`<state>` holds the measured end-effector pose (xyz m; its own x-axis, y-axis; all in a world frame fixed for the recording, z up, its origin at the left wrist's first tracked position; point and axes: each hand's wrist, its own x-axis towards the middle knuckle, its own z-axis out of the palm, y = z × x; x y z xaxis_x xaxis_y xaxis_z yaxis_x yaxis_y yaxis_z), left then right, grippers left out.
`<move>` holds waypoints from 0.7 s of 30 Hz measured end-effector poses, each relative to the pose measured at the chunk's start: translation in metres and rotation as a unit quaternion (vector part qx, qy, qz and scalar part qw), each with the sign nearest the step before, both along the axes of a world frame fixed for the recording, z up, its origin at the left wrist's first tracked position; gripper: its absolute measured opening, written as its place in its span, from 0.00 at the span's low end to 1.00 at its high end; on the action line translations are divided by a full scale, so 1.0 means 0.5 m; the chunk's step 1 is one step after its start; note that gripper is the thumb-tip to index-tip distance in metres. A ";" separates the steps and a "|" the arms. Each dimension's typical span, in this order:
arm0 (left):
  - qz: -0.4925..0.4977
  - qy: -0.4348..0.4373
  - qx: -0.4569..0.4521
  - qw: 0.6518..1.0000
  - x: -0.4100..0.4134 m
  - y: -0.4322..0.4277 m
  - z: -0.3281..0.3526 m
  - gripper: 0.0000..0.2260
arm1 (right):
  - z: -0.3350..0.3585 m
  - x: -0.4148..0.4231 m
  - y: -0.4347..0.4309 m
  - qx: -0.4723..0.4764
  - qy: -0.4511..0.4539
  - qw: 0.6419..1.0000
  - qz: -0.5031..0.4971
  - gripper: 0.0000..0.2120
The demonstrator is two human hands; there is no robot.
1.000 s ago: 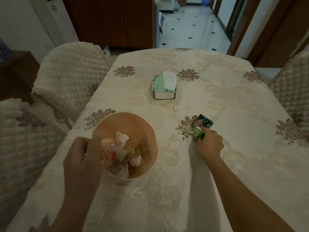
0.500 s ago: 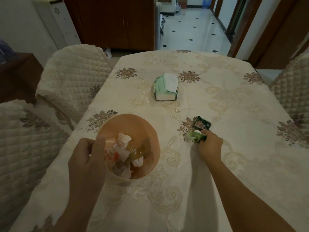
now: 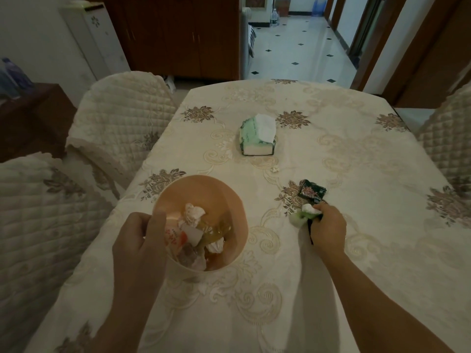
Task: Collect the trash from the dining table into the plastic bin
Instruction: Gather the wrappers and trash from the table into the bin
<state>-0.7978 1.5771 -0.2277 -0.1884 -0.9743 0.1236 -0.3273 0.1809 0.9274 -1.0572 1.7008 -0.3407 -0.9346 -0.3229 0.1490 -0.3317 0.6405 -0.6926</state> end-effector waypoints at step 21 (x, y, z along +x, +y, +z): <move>-0.015 0.009 0.060 0.998 0.039 0.045 0.031 0.16 | 0.273 0.314 -0.105 0.120 -0.052 0.885 0.447 0.33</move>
<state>-0.7783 1.5998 -0.2122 -0.2165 -0.9762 0.0107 -0.3070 0.0785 0.9485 -0.9001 1.6481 -0.2041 -0.2943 -0.9508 -0.0963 -0.7227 0.2873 -0.6286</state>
